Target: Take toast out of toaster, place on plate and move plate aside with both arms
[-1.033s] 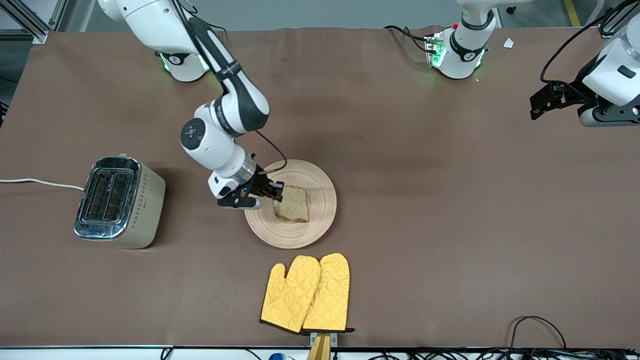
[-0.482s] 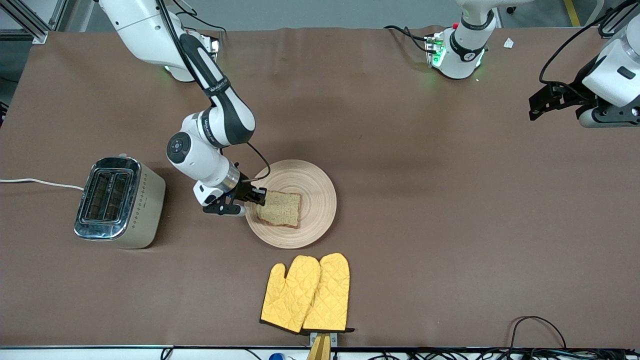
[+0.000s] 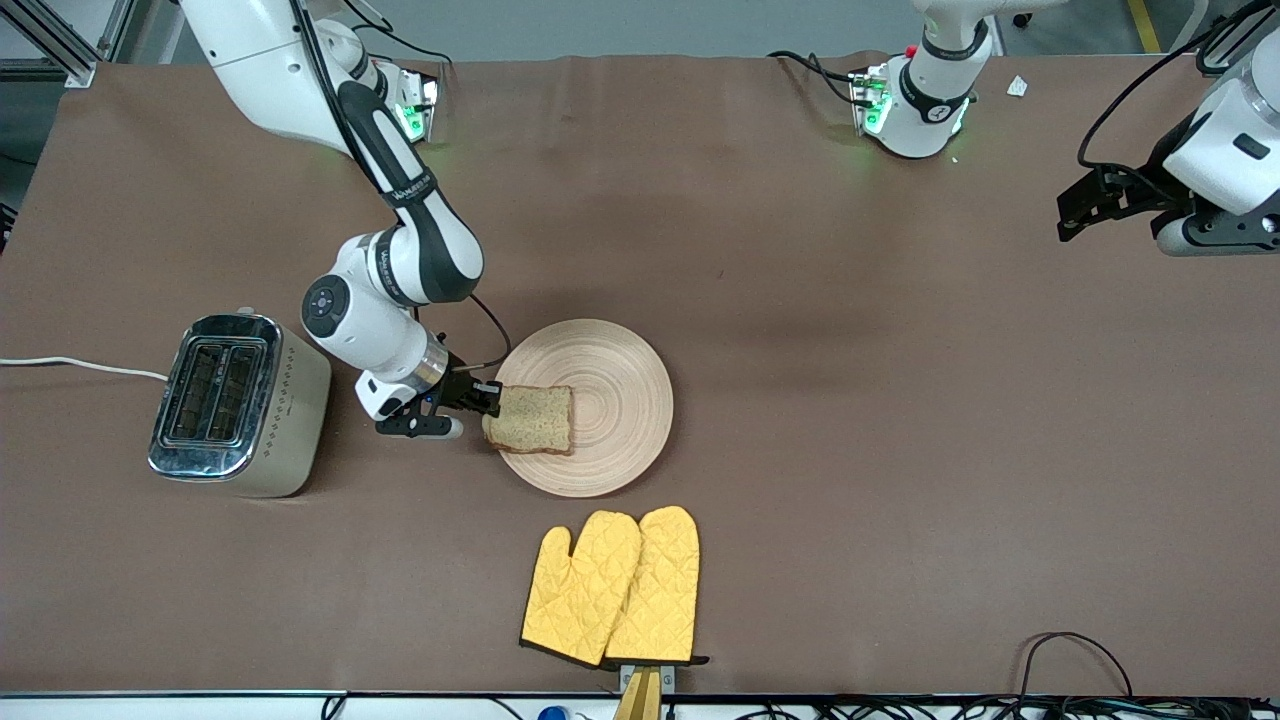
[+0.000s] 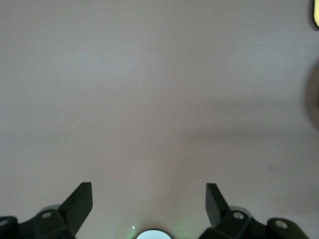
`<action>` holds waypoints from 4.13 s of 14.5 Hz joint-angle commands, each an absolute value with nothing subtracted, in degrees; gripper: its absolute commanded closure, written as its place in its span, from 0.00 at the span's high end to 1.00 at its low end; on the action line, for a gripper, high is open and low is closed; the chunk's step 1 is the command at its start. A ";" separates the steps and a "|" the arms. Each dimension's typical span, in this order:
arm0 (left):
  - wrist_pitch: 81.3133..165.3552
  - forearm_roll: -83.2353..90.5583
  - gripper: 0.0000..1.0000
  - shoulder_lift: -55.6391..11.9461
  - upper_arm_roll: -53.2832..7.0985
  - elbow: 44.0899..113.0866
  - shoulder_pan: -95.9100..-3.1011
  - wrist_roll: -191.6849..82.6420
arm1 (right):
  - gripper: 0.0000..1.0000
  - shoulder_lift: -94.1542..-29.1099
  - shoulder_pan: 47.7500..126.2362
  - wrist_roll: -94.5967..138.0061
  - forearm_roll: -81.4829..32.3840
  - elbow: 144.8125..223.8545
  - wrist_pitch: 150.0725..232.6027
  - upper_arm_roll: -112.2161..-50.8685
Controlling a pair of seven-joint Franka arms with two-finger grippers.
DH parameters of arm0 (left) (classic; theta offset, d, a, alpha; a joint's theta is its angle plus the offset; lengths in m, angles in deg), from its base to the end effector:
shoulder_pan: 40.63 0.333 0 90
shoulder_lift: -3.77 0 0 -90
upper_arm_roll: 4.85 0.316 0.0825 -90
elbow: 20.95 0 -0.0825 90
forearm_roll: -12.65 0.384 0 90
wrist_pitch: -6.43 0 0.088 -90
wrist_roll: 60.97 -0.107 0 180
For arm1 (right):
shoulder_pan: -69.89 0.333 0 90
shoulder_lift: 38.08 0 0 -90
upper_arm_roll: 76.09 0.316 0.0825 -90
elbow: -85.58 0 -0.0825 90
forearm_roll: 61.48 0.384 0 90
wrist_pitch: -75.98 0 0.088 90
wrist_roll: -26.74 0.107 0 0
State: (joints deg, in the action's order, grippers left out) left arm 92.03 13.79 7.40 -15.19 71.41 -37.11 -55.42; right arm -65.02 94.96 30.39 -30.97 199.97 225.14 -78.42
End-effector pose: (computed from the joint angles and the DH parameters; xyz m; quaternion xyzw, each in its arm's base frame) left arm 0.5229 -0.0635 0.6324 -0.9994 0.0103 0.0260 0.0185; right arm 0.5761 0.2311 0.2337 -0.9864 0.0505 -0.0337 0.1530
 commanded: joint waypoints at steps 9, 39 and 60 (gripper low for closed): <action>91.78 13.00 1.00 6.85 -15.31 70.19 -37.03 -56.14 | 1.00 -53.91 94.59 28.85 -45.11 204.85 221.88 -87.77; 114.17 -33.90 0.93 -29.52 -20.84 73.26 -30.61 -91.62 | 1.00 -29.64 95.91 29.64 -64.91 182.78 170.11 -101.85; 137.47 -57.40 0.60 -45.53 -24.63 68.88 -48.98 -96.22 | 1.00 -37.03 66.81 26.39 -62.71 173.82 165.98 -74.94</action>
